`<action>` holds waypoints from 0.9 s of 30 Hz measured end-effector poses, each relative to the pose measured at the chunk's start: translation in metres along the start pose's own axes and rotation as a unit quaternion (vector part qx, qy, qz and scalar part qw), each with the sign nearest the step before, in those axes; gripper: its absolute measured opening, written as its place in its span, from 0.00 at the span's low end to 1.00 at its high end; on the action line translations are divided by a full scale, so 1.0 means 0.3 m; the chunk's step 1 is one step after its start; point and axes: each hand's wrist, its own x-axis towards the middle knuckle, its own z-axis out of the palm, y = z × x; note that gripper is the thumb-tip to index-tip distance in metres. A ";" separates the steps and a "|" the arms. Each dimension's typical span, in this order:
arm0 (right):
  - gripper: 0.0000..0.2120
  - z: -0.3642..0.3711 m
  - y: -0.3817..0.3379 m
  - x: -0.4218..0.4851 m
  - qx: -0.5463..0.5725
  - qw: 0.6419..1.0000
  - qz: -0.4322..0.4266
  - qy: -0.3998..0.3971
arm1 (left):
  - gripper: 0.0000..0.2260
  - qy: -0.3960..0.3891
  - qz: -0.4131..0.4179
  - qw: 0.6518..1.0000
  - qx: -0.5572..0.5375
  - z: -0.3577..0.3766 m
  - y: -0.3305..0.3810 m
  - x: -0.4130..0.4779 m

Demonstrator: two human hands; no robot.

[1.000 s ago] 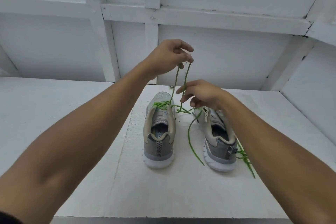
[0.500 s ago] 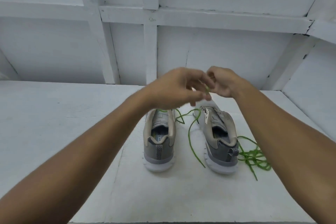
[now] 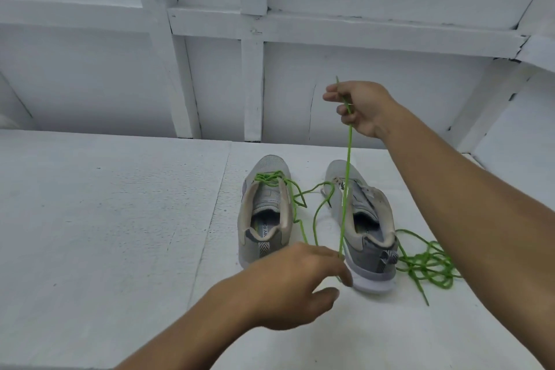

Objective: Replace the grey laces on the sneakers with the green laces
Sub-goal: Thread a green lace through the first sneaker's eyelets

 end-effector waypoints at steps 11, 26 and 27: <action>0.06 0.199 0.186 -0.100 -0.275 0.944 -0.093 -0.158 | 0.12 0.166 -0.069 0.984 -0.010 -0.052 -0.040 -0.038; 0.06 0.321 0.334 -0.152 -0.435 0.879 -0.148 -0.125 | 0.14 0.317 -0.324 0.886 -0.093 -0.074 -0.423 0.101; 0.05 0.326 0.340 -0.156 -0.456 0.867 -0.155 -0.126 | 0.13 0.329 -0.321 0.882 -0.101 -0.068 -0.421 0.100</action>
